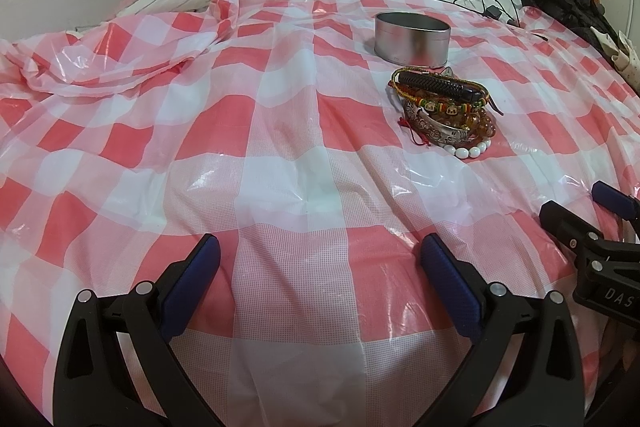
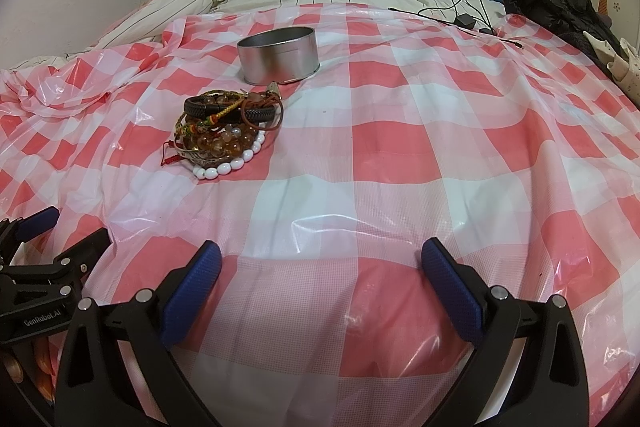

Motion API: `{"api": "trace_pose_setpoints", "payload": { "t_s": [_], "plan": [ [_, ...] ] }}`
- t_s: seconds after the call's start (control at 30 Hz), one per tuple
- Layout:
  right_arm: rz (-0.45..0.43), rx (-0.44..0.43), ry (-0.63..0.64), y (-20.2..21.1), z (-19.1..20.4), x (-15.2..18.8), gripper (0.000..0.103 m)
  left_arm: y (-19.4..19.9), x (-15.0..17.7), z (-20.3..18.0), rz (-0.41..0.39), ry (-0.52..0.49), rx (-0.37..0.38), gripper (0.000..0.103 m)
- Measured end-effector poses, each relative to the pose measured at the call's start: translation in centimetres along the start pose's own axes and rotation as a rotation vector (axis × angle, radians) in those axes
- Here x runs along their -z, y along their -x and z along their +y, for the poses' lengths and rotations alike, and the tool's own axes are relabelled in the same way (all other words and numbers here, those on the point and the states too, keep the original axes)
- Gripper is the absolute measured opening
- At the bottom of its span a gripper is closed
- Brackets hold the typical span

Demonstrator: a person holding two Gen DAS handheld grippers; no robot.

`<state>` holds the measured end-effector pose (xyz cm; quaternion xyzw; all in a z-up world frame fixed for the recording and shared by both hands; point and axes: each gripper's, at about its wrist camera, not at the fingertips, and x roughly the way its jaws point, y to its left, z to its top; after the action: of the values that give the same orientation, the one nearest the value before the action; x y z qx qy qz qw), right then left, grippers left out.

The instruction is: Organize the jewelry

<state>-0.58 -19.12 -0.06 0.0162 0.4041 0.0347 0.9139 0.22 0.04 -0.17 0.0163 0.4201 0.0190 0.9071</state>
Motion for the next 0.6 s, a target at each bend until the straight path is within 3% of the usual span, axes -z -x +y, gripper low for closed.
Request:
{"api": "trace_pose_setpoints", "payload": {
  "t_s": [0.6],
  "plan": [
    [0.021, 0.000, 0.000, -0.41, -0.04, -0.09, 0.096, -0.14, -0.28, -0.45, 0.005, -0.032, -0.027, 0.097]
  ]
}}
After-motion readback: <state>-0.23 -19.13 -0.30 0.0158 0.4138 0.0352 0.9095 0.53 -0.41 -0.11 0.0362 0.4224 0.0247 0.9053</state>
